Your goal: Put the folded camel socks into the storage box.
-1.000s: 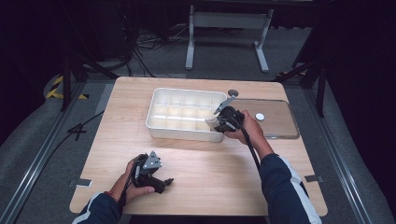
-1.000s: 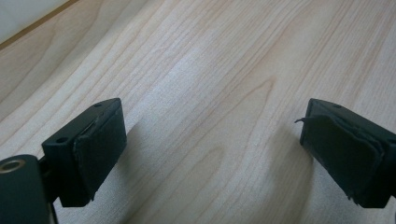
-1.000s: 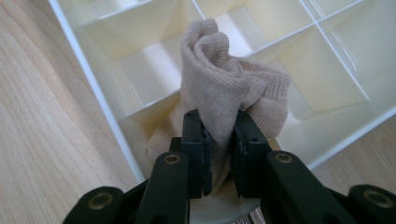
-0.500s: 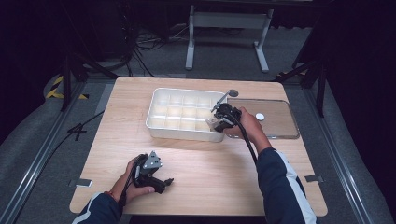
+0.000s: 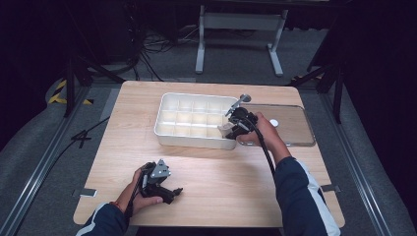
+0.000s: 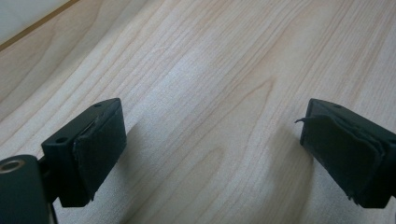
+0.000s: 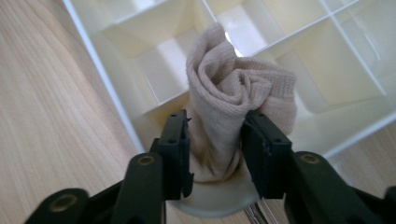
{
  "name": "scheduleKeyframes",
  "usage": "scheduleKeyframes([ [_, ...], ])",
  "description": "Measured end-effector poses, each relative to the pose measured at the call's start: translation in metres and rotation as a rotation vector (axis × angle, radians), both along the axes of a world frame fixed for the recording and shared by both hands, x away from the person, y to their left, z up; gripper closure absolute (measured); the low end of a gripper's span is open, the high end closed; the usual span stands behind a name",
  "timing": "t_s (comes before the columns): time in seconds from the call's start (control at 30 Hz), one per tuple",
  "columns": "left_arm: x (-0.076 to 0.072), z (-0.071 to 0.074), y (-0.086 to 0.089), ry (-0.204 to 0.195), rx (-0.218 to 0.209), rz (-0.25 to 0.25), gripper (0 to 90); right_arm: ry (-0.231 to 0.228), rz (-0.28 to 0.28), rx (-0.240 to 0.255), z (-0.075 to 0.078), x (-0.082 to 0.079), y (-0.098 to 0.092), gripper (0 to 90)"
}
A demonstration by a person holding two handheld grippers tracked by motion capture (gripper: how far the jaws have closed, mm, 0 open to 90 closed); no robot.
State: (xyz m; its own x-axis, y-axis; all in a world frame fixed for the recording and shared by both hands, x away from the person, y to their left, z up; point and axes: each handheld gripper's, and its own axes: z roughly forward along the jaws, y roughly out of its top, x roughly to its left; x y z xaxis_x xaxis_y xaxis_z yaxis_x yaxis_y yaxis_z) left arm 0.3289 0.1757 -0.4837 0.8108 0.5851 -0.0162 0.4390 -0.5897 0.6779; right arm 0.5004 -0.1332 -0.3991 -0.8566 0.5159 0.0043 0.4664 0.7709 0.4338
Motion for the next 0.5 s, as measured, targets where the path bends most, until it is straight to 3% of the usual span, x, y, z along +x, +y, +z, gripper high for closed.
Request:
scheduleKeyframes([
  [0.1, 0.0, 0.0, 0.0, -0.002, 0.001, 0.001, 7.1, -0.014, -0.014, 0.033, 0.006, -0.002, -0.006, 59.1],
  [0.23, 0.0, 0.0, 0.0, -0.001, -0.001, 0.001, 7.1, -0.077, -0.053, 0.095, 0.014, -0.006, -0.014, 55.7],
  [0.33, 0.0, 0.0, 0.0, -0.003, -0.001, 0.001, 7.1, -0.119, -0.056, 0.105, 0.012, -0.007, -0.012, 55.9],
  [0.4, 0.0, 0.0, 0.0, -0.003, 0.0, 0.002, 7.1, -0.112, -0.063, 0.113, 0.008, -0.006, -0.01, 56.8],
  [0.43, 0.0, 0.0, 0.0, -0.002, -0.001, 0.002, 7.1, -0.118, -0.061, 0.114, 0.006, -0.005, -0.01, 58.5],
  [0.5, 0.0, 0.0, 0.0, -0.003, -0.001, 0.002, 7.1, -0.117, -0.05, 0.107, 0.001, -0.005, -0.008, 71.6],
])
